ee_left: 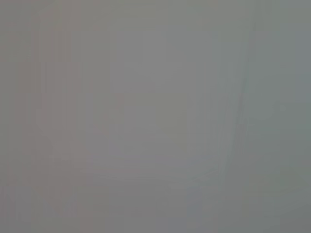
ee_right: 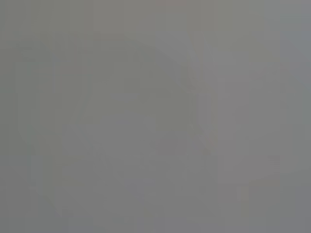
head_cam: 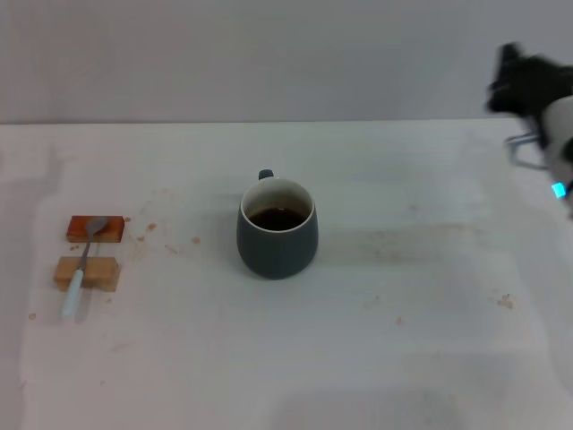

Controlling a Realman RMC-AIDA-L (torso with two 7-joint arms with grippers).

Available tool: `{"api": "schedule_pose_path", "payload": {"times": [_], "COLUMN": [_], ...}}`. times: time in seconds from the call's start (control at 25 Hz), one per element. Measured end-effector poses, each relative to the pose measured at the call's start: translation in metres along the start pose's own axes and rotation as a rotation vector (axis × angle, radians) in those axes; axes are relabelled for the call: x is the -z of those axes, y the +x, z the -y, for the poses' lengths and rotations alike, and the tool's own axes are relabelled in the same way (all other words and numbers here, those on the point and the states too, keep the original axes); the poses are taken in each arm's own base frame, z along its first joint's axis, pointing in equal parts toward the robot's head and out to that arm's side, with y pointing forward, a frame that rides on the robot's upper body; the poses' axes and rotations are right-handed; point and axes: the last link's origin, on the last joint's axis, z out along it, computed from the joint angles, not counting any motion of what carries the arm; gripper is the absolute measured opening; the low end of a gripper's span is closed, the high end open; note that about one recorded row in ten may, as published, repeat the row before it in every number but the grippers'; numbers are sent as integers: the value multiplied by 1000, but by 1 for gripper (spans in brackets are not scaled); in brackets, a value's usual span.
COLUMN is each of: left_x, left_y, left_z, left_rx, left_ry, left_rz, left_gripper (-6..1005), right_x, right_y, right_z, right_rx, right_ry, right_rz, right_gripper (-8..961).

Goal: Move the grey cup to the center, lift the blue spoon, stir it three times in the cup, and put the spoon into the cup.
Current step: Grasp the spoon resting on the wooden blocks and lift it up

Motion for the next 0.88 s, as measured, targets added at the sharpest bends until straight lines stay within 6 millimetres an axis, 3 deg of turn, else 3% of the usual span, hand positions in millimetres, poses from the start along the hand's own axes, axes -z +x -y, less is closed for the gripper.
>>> {"api": "schedule_pose_path", "payload": {"times": [0.04,0.12,0.24,0.52,0.64,0.88], "left_x": [0,1,3,32,41,62], "left_y": [0,0,-2,-19,-20,-15], "left_z": [-12,-16,-18,-15,-15,-12], "left_rx": [5,10,11,6,-5,-85], "left_ry": [-46,-63,-73,-93,-103,-94], "left_rz": [5,15,29,115,141,210], "left_gripper": [851,852,852,839,833,822], "right_x": [1,2,6,23,27,24], "right_y": [-2,-3,-3,5,7,10], "right_z": [8,25,43,81,88,89], "right_rx": [-7,-1,28,-1,-14,-2], "right_ry": [32,92,146,225,246,247], "right_rz": [15,31,39,35,31,13], "right_gripper": [28,28,54,115,294,419]}}
